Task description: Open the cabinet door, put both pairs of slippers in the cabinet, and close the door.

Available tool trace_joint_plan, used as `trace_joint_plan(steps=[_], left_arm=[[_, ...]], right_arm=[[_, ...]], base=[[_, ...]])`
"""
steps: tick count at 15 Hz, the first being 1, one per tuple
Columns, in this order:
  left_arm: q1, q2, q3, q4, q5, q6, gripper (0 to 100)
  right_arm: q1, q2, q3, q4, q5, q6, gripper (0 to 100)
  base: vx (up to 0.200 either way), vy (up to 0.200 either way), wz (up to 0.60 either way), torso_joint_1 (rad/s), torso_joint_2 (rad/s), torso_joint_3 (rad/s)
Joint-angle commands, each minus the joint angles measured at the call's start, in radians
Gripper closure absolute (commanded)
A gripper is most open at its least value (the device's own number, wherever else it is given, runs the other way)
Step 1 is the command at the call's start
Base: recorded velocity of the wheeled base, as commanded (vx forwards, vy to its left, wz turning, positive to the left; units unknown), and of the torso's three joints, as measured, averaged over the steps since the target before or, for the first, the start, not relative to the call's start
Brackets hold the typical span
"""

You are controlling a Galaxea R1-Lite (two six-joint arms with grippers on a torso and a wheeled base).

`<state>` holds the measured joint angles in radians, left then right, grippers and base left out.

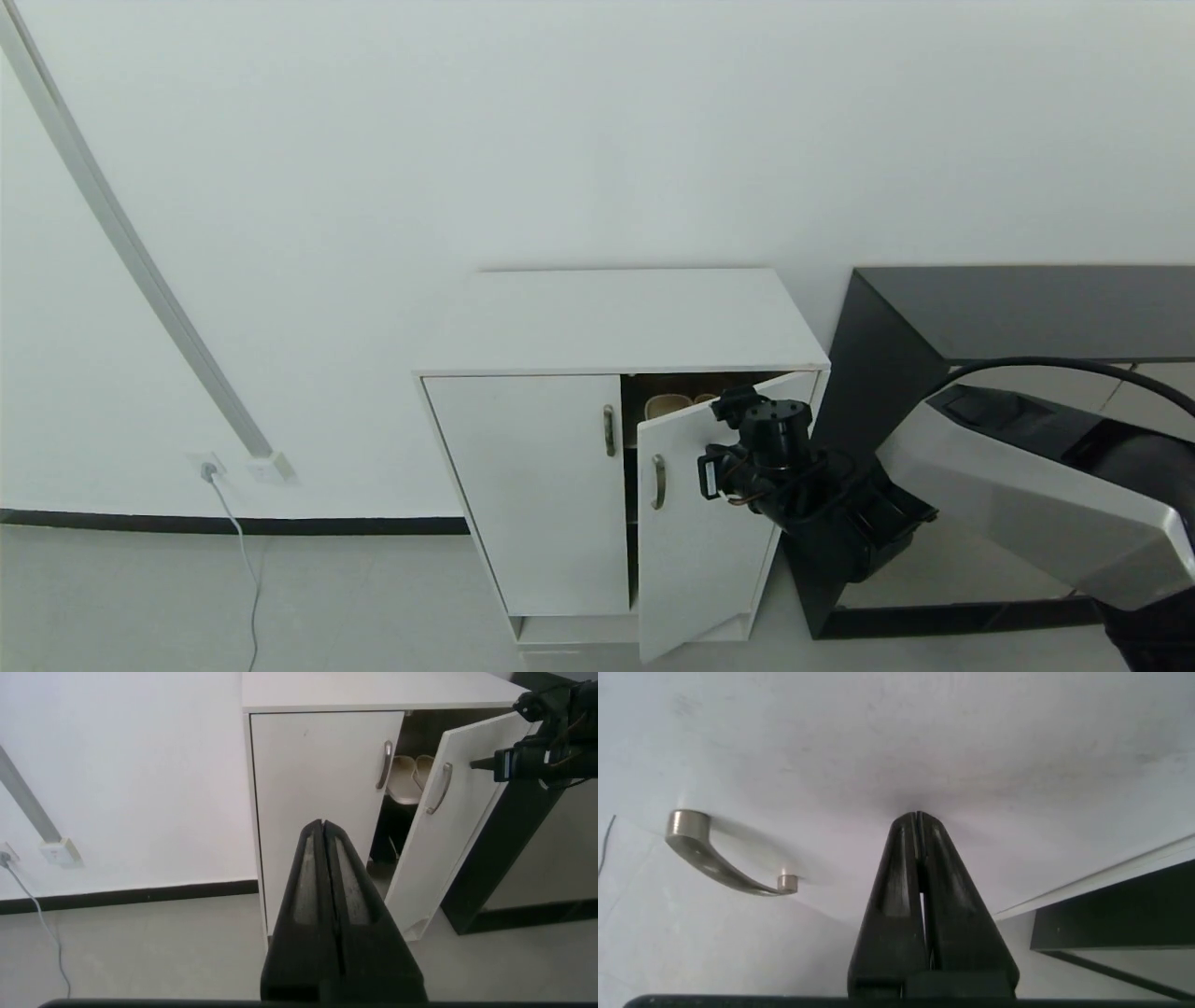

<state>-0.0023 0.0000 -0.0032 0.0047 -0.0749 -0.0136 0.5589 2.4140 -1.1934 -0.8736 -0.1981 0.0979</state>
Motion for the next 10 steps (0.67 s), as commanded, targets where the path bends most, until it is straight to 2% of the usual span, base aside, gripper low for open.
trace_joint_plan(steps=[1,10], left_arm=[[-0.001,0.000,0.000,0.000,0.000,0.000,100],[-0.001,0.000,0.000,0.000,0.000,0.000,100]], right_arm=[[-0.002,0.013,-0.031,0.016,0.000,0.000,100],[-0.034,0.106,-0.210,0.102,0.000,0.000,100]], base=[[0.000,0.000,0.00,0.000,0.00,0.000],[0.000,0.000,0.00,0.000,0.00,0.000]])
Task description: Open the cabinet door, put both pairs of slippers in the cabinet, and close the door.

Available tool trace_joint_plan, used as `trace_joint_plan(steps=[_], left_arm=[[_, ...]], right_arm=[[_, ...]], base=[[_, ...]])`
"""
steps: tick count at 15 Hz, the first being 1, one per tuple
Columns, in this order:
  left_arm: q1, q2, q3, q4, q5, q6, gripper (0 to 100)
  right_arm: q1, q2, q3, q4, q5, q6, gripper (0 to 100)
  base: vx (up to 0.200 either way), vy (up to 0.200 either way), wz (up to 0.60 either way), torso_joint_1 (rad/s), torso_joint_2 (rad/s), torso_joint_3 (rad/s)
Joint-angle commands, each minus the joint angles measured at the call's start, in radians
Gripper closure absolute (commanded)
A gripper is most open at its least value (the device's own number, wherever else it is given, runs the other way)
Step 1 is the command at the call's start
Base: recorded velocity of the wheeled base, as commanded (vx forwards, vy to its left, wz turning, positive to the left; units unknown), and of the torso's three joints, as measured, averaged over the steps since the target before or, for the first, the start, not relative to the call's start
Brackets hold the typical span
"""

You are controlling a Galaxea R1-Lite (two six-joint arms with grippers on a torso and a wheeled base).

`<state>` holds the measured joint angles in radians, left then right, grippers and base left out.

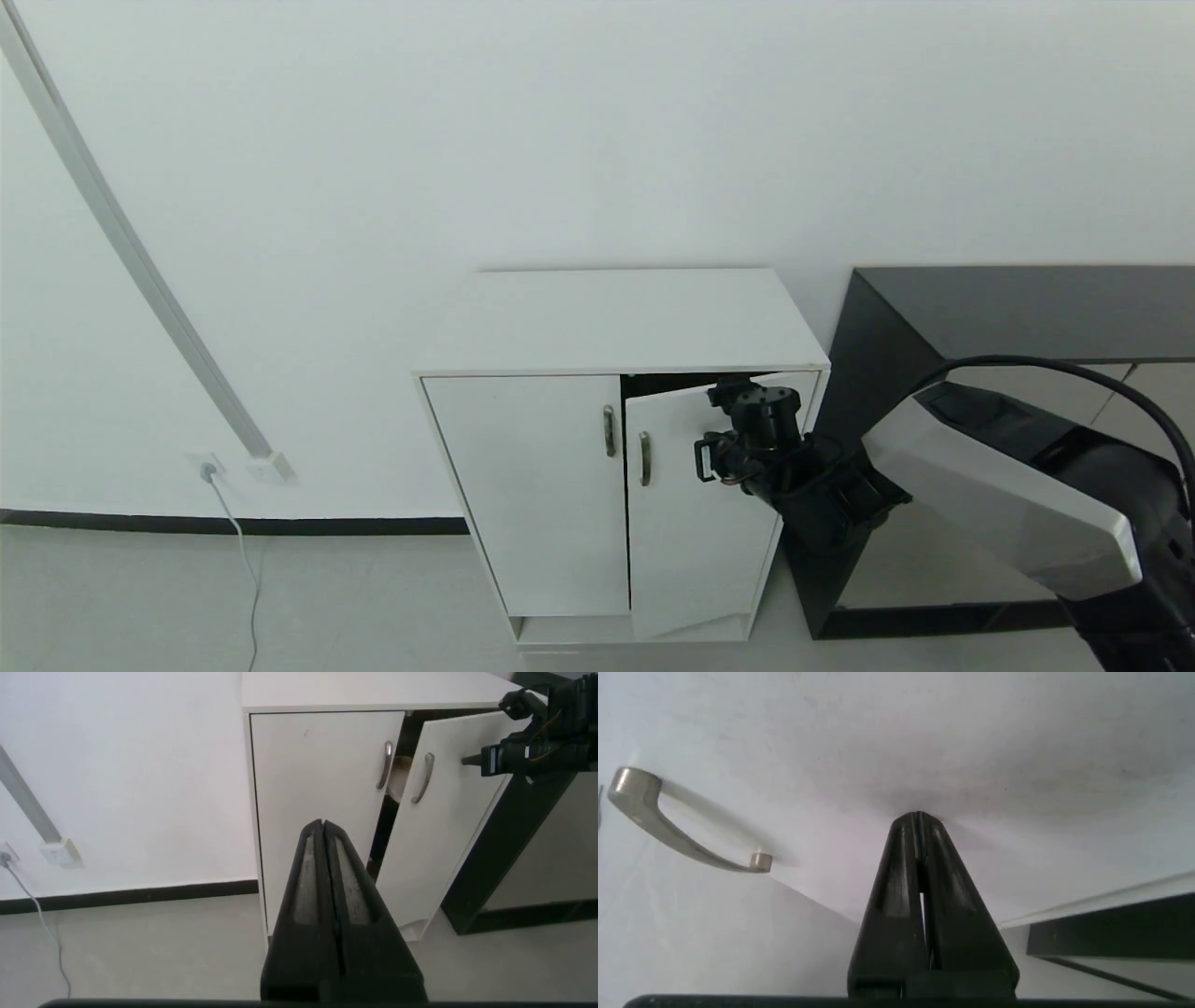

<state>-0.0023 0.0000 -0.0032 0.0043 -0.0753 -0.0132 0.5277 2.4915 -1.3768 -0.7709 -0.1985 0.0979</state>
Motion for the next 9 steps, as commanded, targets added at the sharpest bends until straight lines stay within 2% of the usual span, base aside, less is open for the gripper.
trace_joint_plan(steps=[1,9], left_arm=[[-0.001,0.000,0.000,0.000,0.000,-0.001,100],[0.001,0.000,0.000,0.000,0.000,-0.001,100]], right_arm=[[-0.003,0.040,-0.038,0.005,-0.001,0.000,100],[-0.005,0.107,-0.168,0.073,-0.053,-0.001,100]], base=[[0.000,0.000,0.00,0.000,0.00,0.000],[0.000,0.000,0.00,0.000,0.00,0.000]])
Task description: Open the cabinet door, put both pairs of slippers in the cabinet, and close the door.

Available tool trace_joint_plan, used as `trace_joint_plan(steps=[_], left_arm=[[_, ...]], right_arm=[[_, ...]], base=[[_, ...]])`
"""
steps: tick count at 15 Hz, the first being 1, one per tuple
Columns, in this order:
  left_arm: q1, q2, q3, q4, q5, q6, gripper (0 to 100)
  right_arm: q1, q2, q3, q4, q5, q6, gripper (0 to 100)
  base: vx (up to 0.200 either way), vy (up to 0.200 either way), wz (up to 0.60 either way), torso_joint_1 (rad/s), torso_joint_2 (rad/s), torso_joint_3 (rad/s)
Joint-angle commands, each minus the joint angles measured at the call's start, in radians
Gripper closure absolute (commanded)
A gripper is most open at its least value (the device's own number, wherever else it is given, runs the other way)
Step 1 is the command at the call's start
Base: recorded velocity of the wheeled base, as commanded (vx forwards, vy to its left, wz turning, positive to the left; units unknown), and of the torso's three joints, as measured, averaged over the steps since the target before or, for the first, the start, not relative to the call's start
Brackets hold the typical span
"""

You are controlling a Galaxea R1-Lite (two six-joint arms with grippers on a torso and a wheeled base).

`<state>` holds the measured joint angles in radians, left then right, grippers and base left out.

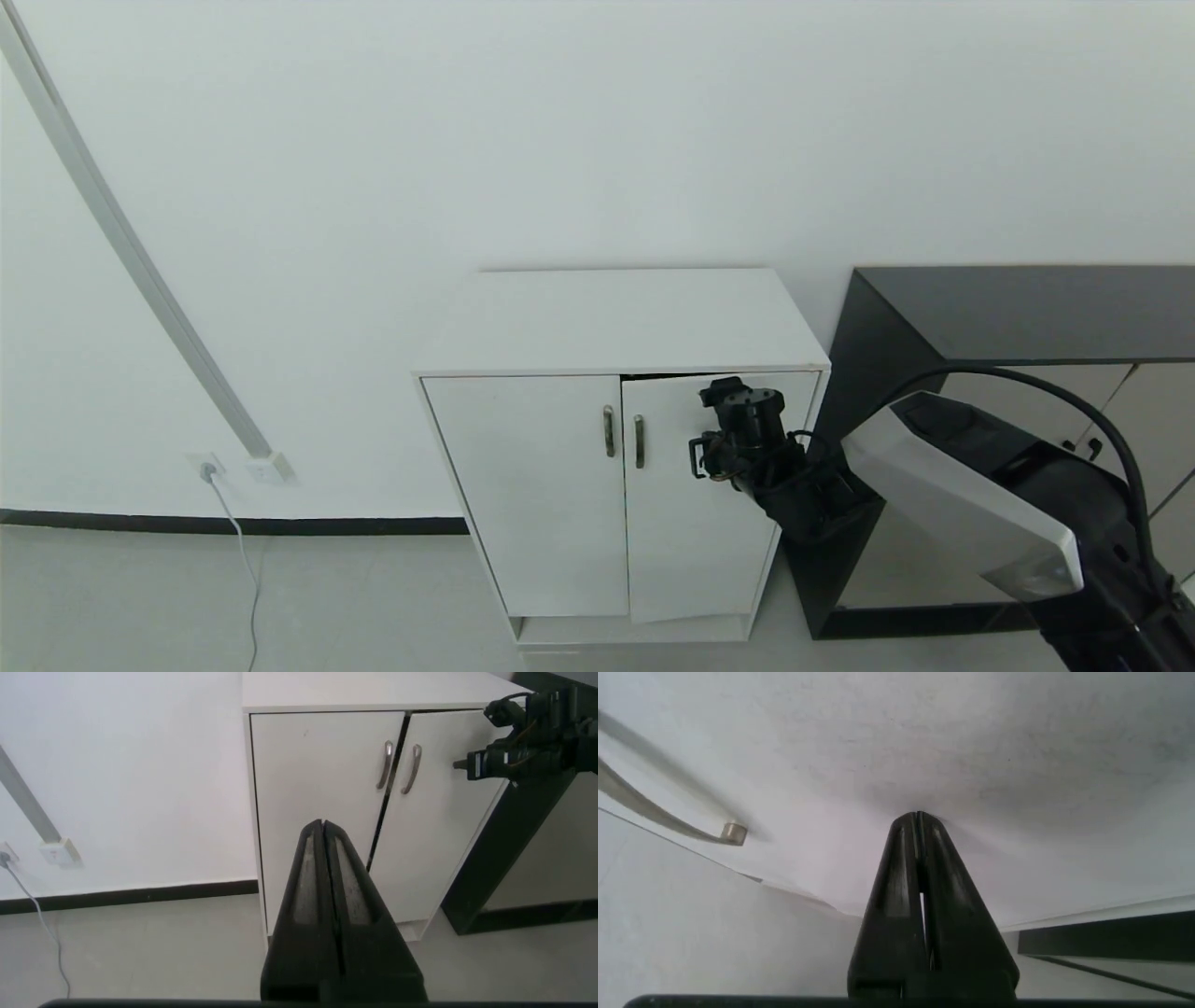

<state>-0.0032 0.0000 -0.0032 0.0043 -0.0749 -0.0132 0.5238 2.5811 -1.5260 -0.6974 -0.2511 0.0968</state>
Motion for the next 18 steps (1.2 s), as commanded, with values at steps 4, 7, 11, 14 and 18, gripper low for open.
trace_joint_plan(steps=[4,7,11,14,18], left_arm=[[0.002,0.000,0.000,0.000,0.000,-0.001,100],[0.000,0.000,0.000,0.000,0.000,-0.001,100],[0.000,0.000,0.000,0.000,0.000,-0.001,100],[0.000,0.000,0.000,0.000,0.000,-0.001,100],[0.000,0.000,0.000,0.000,0.001,-0.001,100]], right_arm=[[-0.002,0.037,-0.057,0.026,-0.001,0.000,100],[-0.007,0.042,-0.072,0.036,-0.001,0.000,100],[-0.021,0.064,-0.108,0.050,-0.004,-0.002,100],[-0.024,0.064,-0.111,0.058,-0.007,-0.002,100],[-0.022,0.051,-0.085,0.052,-0.031,0.000,100]], base=[[0.000,0.000,0.00,0.000,0.00,0.000],[0.000,0.000,0.00,0.000,0.00,0.000],[0.000,0.000,0.00,0.000,0.00,0.000],[0.000,0.000,0.00,0.000,0.00,0.000],[0.000,0.000,0.00,0.000,0.00,0.000]])
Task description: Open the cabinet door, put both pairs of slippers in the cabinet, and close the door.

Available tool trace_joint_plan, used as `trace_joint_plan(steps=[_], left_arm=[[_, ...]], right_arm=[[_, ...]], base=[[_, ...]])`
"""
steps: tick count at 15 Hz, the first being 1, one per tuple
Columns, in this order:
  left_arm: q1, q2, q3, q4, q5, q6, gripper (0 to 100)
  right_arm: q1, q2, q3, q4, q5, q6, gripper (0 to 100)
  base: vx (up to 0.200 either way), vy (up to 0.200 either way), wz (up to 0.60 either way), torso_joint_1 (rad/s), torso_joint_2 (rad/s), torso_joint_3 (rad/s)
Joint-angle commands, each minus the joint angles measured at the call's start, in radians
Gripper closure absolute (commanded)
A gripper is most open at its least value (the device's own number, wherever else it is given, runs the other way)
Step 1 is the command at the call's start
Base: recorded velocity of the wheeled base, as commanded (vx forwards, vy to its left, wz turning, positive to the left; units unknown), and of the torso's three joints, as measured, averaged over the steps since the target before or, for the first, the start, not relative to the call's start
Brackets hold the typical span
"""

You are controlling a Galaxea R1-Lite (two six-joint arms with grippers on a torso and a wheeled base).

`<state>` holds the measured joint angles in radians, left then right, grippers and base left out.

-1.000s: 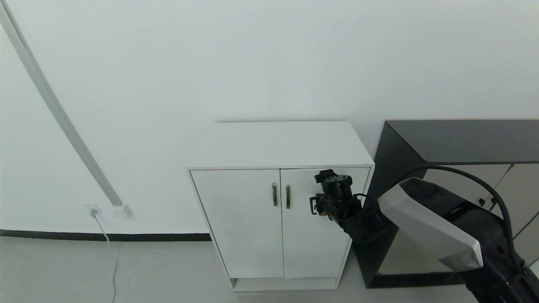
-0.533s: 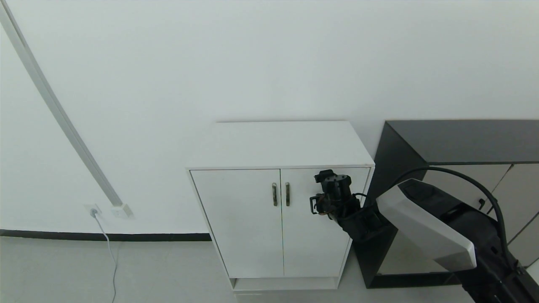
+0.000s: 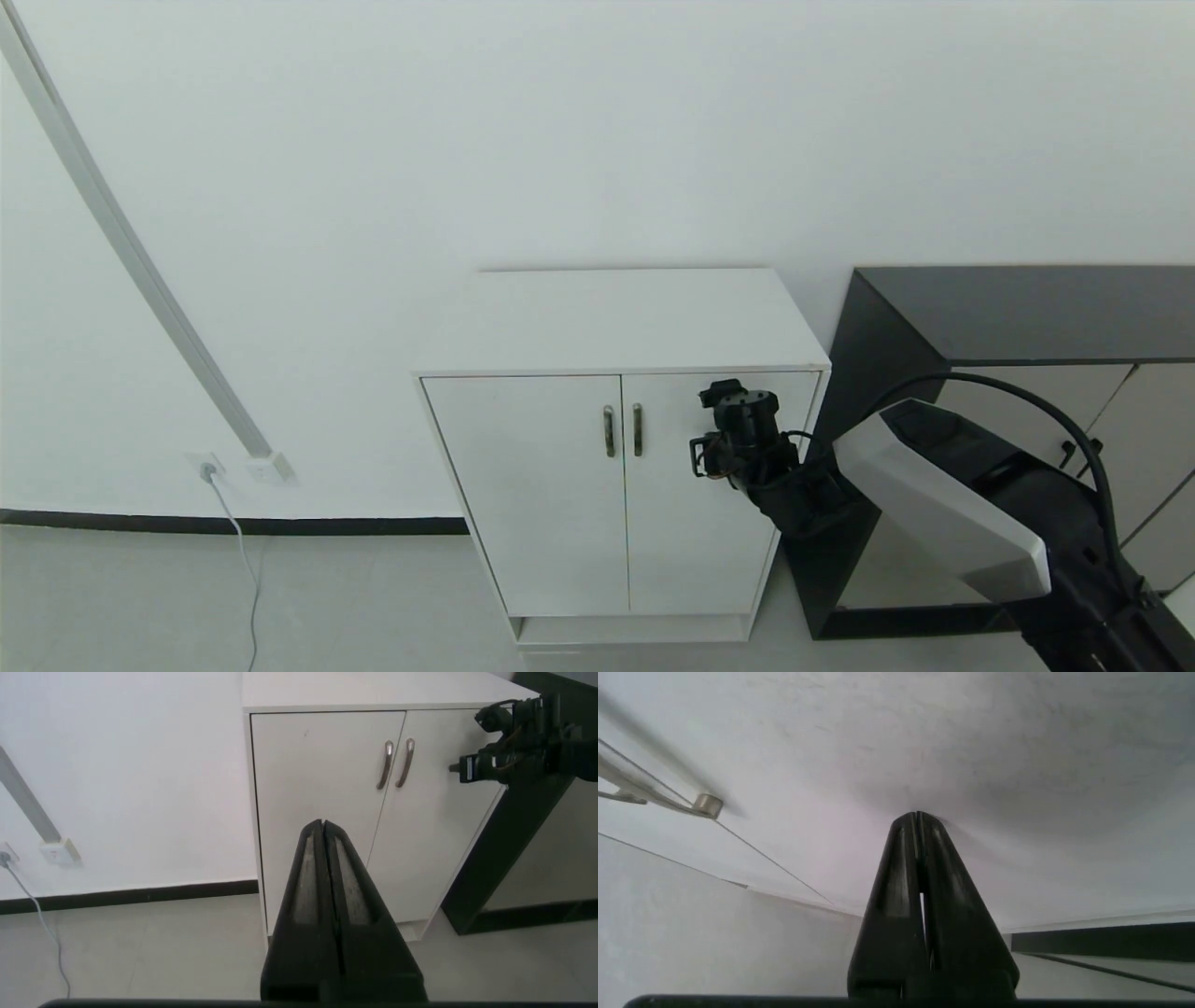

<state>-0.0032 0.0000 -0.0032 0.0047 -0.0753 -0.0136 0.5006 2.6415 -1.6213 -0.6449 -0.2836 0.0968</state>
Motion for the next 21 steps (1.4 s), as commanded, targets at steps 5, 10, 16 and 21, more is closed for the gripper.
trace_joint_plan(steps=[5,10,16,21], left_arm=[[0.000,0.000,0.000,0.000,0.000,0.000,100],[0.002,0.000,0.000,0.000,0.000,0.000,100],[0.000,0.000,0.000,0.000,0.000,0.000,100],[0.000,0.000,0.000,0.000,0.000,0.000,100]], right_arm=[[-0.001,-0.153,0.218,-0.079,-0.002,0.003,100],[-0.076,-0.364,0.603,-0.252,-0.057,0.003,100],[-0.271,-0.620,1.049,-0.420,-0.109,0.001,100],[-0.445,-0.804,1.304,-0.518,-0.120,-0.008,100]], base=[[0.000,0.000,0.00,0.000,0.00,0.000],[0.000,0.000,0.00,0.000,0.00,0.000],[0.000,0.000,0.00,0.000,0.00,0.000],[0.000,0.000,0.00,0.000,0.00,0.000]])
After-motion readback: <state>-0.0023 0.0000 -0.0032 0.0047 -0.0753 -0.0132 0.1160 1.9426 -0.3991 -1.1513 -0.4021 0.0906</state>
